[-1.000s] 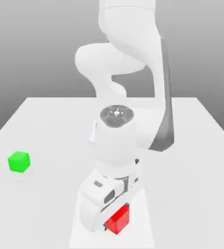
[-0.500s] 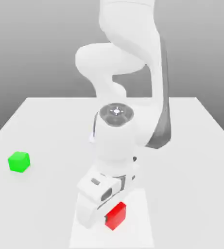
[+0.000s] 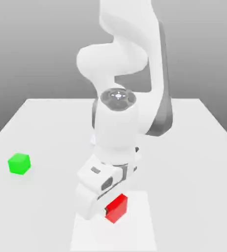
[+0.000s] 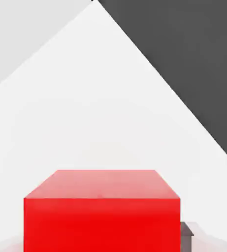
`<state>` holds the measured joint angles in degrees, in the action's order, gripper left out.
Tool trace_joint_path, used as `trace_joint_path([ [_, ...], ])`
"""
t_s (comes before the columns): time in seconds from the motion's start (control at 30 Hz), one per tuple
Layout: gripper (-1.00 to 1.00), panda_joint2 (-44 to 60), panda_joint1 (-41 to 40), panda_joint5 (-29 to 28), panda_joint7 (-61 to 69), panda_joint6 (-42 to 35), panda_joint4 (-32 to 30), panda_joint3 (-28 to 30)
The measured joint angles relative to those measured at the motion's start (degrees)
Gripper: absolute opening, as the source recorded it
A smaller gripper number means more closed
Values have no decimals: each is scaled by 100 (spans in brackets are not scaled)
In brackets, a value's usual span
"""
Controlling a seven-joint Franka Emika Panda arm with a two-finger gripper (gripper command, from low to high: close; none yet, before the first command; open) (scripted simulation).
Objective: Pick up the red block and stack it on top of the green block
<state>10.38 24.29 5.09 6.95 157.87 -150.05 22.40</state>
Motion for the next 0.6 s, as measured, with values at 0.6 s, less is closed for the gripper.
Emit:
trace_joint_path([
  [0.6, -100, -1253, -2088, -1213, 523, -319, -605, 1225],
])
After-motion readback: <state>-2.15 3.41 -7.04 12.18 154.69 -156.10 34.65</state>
